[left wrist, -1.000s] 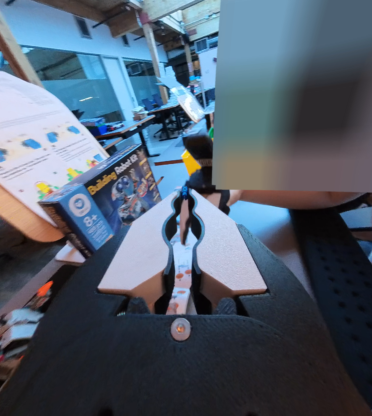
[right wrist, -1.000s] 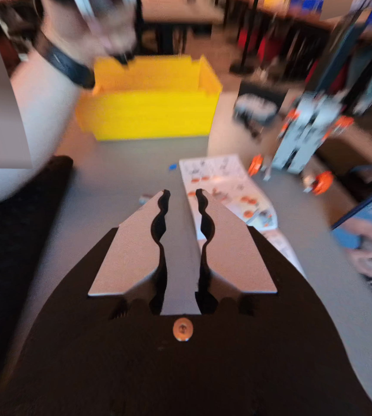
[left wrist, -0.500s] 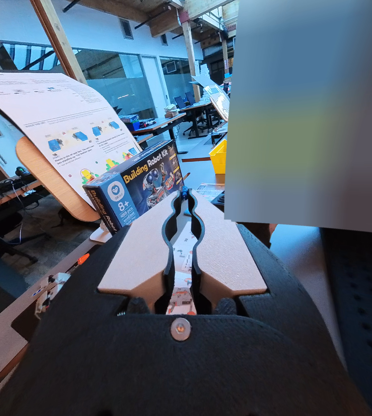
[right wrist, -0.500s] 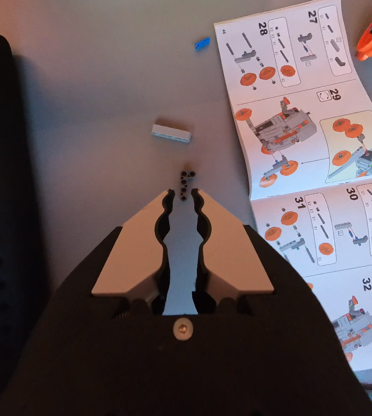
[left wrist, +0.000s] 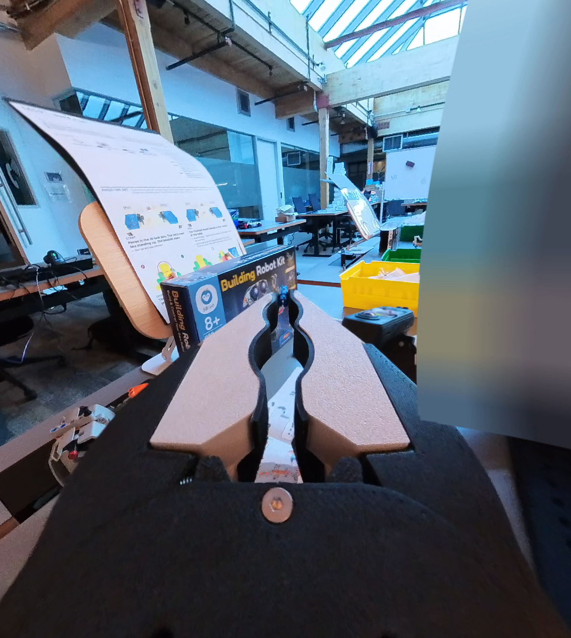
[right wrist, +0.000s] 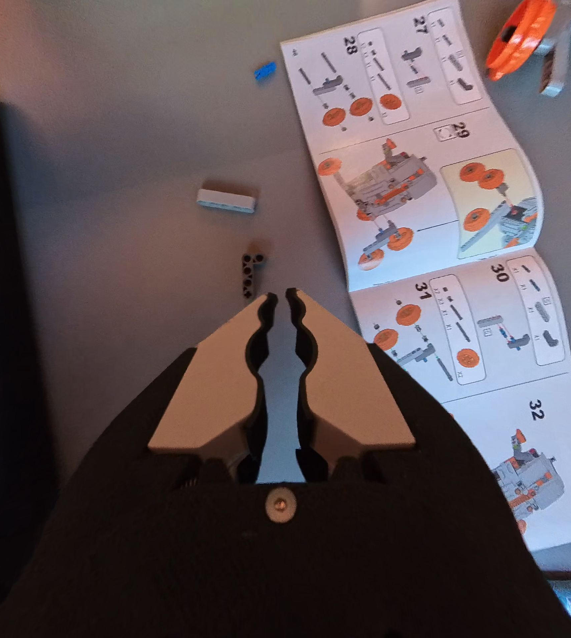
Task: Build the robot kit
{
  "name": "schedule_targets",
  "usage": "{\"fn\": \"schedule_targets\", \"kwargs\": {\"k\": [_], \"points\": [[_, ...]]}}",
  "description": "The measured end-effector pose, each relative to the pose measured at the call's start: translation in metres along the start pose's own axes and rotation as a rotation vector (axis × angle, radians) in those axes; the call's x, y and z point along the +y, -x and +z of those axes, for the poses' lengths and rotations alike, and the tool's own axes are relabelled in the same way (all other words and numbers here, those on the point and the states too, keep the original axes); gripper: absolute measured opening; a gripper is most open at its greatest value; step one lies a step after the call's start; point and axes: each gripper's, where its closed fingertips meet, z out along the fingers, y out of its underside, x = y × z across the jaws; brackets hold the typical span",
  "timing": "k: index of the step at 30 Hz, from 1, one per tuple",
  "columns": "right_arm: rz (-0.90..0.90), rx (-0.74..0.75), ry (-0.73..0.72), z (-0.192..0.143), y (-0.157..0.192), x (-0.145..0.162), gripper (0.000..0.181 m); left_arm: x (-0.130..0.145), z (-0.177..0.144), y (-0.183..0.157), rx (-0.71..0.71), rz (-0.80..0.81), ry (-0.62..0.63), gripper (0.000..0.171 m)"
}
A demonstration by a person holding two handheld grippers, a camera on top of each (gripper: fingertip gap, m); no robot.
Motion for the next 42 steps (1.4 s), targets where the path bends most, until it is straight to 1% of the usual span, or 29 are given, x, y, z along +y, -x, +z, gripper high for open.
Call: {"fn": "schedule_targets", "kwargs": {"k": [1,3,6,13,15,20,26,35,39,42], "points": [[0.003,0.0,-0.014,-0.001,-0.002,-0.001,0.0,0.002,0.001,0.002,-0.007,-0.007,0.004,0.001],[0.014,0.005,-0.04,-0.002,-0.006,-0.003,0.0,0.002,0.003,0.005,-0.013,-0.017,-0.004,0.002],[0.023,0.006,-0.04,-0.001,-0.009,-0.001,0.0,-0.003,0.006,0.006,-0.011,-0.023,-0.034,0.002],[0.001,0.034,0.022,0.001,-0.012,0.009,0.0,-0.018,0.007,-0.001,0.039,-0.04,-0.136,0.002],[-0.003,0.05,0.038,0.0,-0.016,0.012,0.0,-0.017,0.006,0.0,0.036,-0.038,-0.128,0.002],[0.024,0.04,0.02,-0.005,-0.017,0.011,0.0,-0.02,0.002,0.0,0.029,-0.033,-0.138,0.003],[0.006,0.038,0.054,-0.001,-0.015,0.016,0.0,-0.019,0.003,0.0,0.022,-0.025,-0.129,0.002],[0.022,0.036,0.049,0.001,-0.016,0.016,0.0,-0.02,0.003,0.0,0.017,-0.02,-0.128,0.002],[0.039,0.022,0.048,0.0,-0.01,0.012,0.0,-0.018,0.003,0.002,0.007,-0.019,-0.114,0.002],[0.029,0.016,0.064,0.0,0.001,0.005,0.003,-0.017,0.004,0.002,0.004,-0.02,-0.108,0.003]]}}
